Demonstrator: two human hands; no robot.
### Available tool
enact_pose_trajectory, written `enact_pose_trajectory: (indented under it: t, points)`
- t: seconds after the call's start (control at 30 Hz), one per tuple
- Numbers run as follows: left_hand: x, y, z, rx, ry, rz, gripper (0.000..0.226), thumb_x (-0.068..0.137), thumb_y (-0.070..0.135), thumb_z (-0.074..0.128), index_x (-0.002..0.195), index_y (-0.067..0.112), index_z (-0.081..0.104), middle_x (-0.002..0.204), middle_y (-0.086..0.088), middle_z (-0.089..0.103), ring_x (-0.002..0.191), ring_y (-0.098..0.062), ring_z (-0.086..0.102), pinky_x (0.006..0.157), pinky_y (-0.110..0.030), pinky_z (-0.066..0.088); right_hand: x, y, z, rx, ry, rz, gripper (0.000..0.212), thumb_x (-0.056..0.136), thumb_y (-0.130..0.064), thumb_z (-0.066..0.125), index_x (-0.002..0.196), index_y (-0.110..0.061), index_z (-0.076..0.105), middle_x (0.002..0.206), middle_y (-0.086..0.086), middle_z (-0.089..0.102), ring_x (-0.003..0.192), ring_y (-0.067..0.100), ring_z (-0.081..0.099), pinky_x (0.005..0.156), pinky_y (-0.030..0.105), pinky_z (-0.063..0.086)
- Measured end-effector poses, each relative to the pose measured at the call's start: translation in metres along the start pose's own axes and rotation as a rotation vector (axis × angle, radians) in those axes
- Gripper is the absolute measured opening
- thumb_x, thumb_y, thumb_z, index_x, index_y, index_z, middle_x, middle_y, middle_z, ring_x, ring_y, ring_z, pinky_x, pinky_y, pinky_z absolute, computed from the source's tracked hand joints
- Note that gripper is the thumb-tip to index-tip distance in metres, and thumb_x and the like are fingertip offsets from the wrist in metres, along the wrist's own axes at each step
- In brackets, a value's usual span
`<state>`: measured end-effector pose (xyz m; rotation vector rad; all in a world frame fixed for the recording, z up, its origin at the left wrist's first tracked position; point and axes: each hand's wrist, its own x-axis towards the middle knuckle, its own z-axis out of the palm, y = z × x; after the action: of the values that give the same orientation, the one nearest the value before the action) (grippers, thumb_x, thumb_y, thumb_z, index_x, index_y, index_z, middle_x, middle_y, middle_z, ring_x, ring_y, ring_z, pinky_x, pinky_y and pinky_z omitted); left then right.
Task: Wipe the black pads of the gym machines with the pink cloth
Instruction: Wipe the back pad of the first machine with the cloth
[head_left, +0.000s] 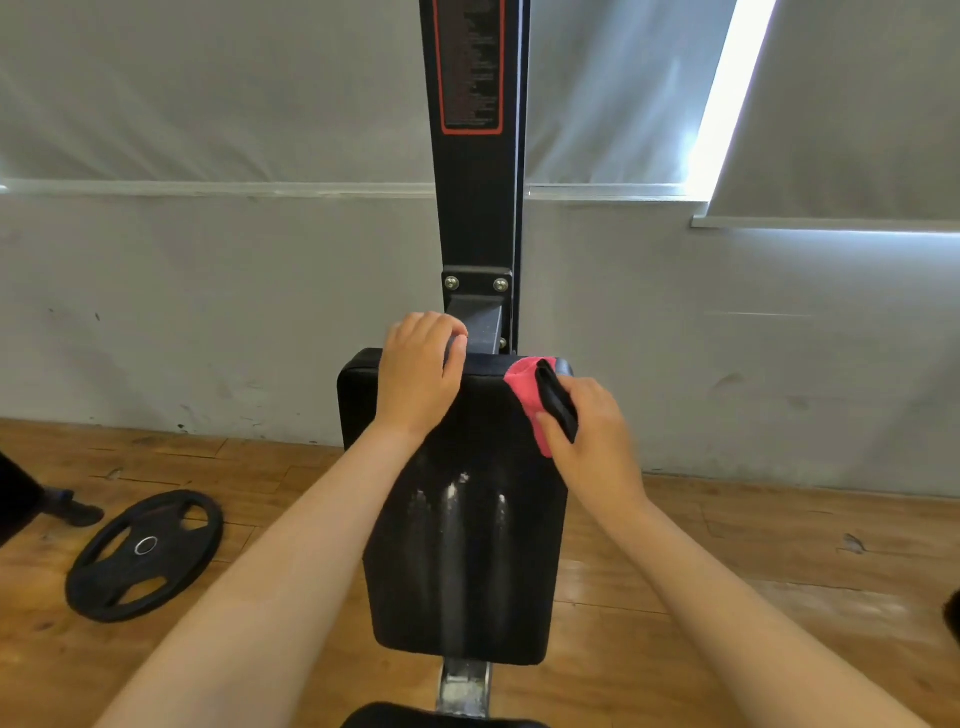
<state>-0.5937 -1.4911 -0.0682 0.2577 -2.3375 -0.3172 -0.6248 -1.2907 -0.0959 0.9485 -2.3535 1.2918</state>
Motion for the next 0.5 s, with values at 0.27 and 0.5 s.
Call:
enact_pose_trajectory:
  t: [0.27, 0.5]
  points:
    - [-0.002, -0.012, 0.020, 0.073, 0.050, -0.044, 0.037, 0.094, 0.038, 0.040, 0.113, 0.012, 0.060, 0.082, 0.001, 0.063, 0.071, -0.006, 0.048, 0.064, -0.023, 0.034, 0.008, 0.006, 0.006, -0.073, 0.014, -0.115, 0.040, 0.086, -0.007, 0.066, 0.125, -0.011, 0.058, 0.111, 0.002, 0.056, 0.101, 0.010, 0.049, 0.083, 0.016, 0.043]
    - [-0.002, -0.013, 0.021, 0.072, 0.057, -0.053, 0.042, 0.094, 0.037, 0.031, 0.111, 0.011, 0.059, 0.078, 0.000, 0.061, 0.069, -0.008, 0.047, 0.064, -0.024, 0.033, 0.027, 0.008, 0.020, -0.375, 0.041, -0.441, 0.046, 0.074, 0.001, 0.072, 0.118, -0.005, 0.065, 0.107, 0.011, 0.064, 0.098, 0.024, 0.054, 0.078, 0.036, 0.055]
